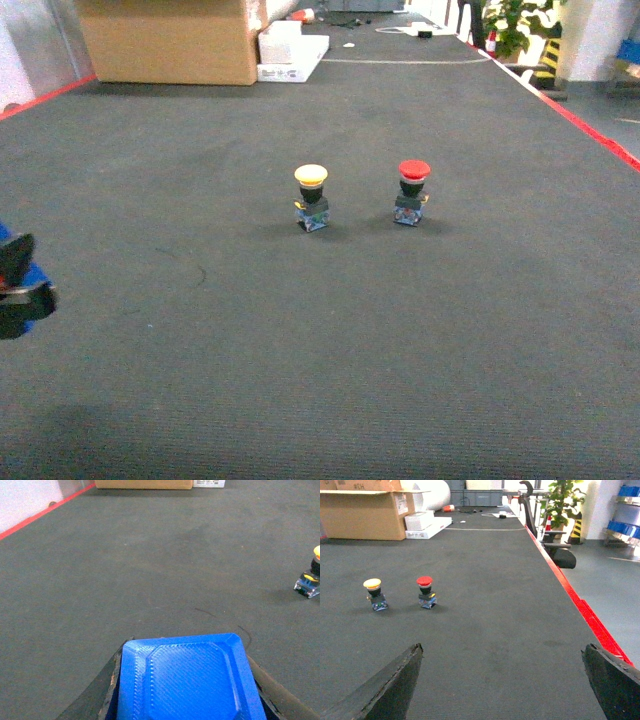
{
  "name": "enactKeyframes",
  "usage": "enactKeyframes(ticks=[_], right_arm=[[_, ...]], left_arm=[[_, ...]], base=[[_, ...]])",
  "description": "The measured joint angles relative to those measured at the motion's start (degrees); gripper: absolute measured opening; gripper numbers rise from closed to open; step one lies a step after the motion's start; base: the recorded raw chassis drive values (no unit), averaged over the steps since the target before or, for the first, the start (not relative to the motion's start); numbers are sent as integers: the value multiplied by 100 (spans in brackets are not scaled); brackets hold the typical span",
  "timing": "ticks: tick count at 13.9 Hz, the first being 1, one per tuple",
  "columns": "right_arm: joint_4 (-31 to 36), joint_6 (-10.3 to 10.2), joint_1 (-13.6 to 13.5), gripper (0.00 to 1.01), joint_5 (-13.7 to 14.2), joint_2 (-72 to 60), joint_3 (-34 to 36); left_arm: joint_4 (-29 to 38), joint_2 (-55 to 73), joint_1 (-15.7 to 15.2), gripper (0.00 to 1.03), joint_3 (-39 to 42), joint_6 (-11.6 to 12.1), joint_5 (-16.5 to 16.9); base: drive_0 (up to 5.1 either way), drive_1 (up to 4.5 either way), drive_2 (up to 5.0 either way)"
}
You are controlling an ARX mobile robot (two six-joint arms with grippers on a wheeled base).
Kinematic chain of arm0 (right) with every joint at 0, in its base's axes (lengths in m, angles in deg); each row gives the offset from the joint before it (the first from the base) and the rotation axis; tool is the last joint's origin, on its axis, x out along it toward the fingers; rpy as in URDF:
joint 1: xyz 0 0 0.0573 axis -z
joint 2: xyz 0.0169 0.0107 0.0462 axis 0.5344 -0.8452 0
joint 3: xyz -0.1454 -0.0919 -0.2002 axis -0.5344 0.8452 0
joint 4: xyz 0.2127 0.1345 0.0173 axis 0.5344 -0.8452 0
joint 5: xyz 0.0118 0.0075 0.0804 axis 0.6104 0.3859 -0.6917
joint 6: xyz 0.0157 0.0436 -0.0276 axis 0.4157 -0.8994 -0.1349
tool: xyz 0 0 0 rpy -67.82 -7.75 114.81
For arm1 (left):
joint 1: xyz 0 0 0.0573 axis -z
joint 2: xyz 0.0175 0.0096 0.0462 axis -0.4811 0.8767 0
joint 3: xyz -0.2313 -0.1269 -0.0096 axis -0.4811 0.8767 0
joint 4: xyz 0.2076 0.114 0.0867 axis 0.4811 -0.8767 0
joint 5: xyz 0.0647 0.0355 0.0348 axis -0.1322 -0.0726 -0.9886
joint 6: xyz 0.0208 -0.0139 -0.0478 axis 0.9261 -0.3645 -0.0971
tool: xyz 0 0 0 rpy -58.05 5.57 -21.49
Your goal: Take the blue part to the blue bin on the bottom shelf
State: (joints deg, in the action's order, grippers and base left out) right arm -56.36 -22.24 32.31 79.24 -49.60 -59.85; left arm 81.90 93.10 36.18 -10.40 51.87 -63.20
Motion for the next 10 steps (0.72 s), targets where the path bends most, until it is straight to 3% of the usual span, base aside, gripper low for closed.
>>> enactKeyframes(ticks=[4,8,10], right_arm=[[0,0,0,98,0,0,0],[-2,0,0,98,0,0,0],[0,0,0,98,0,0,0]], left_arm=[[-2863,-4275,472,45,212,122,-354],[-5825,-7611,1628,45,348,105,-1606],[-6129,-7921,1384,45,313,90,-1539]], base=[[0,0,0],[0,0,0],[0,0,0]])
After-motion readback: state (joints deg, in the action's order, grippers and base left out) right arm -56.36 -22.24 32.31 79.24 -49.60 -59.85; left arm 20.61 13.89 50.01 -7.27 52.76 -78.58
